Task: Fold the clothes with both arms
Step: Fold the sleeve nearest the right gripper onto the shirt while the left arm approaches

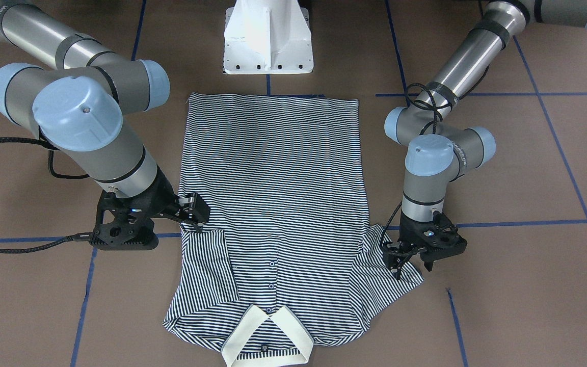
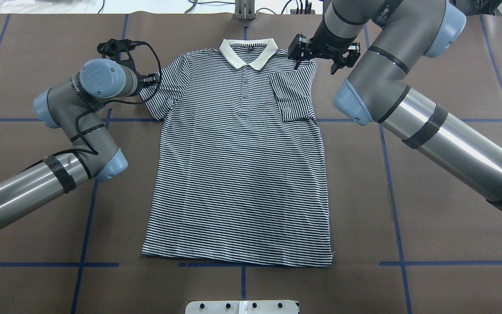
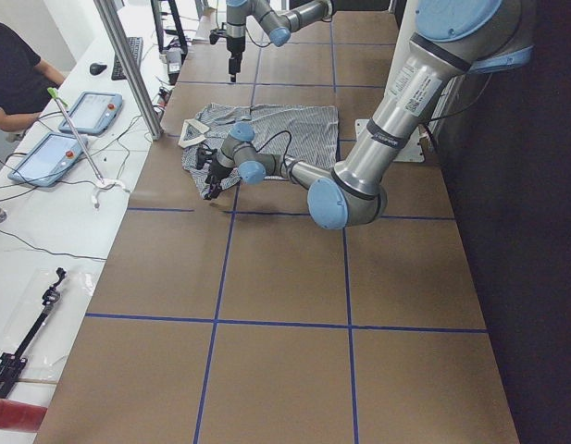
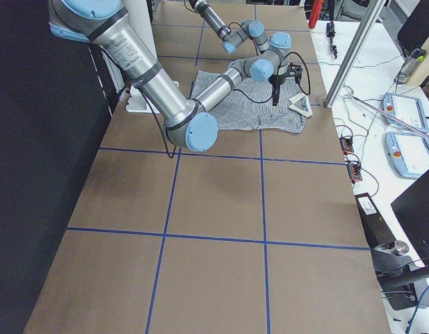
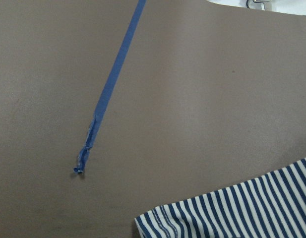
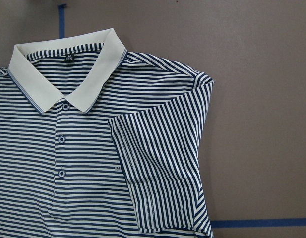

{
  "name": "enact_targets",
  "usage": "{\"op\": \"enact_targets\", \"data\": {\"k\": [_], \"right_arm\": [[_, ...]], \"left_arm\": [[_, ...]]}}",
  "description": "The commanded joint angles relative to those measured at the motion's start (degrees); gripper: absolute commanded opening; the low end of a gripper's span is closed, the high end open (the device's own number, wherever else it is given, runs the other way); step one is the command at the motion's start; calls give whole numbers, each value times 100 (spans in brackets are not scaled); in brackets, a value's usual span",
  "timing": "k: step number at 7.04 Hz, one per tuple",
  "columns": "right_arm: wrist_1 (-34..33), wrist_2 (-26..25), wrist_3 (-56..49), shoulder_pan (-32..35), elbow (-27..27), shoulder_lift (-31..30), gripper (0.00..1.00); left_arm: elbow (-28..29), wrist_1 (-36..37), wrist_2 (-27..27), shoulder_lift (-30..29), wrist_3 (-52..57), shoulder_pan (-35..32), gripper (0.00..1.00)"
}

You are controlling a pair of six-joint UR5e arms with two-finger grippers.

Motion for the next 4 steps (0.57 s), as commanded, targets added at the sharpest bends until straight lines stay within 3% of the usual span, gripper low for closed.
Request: {"op": "enact_targets", "data": {"k": [1, 2, 3, 4], "right_arm": [[-9, 0, 7, 0, -8, 2, 100], [-9, 0, 16, 0, -26, -6, 100], [-9, 0, 16, 0, -34, -6, 100], [-9, 0, 16, 0, -35, -6, 100]], "left_arm": [[63, -1, 3, -18, 36, 8, 70], [72, -1, 3, -18, 54, 8, 64], [63, 8, 3, -18, 46, 8, 51], [55, 17, -6, -27, 45, -1, 31]]}}
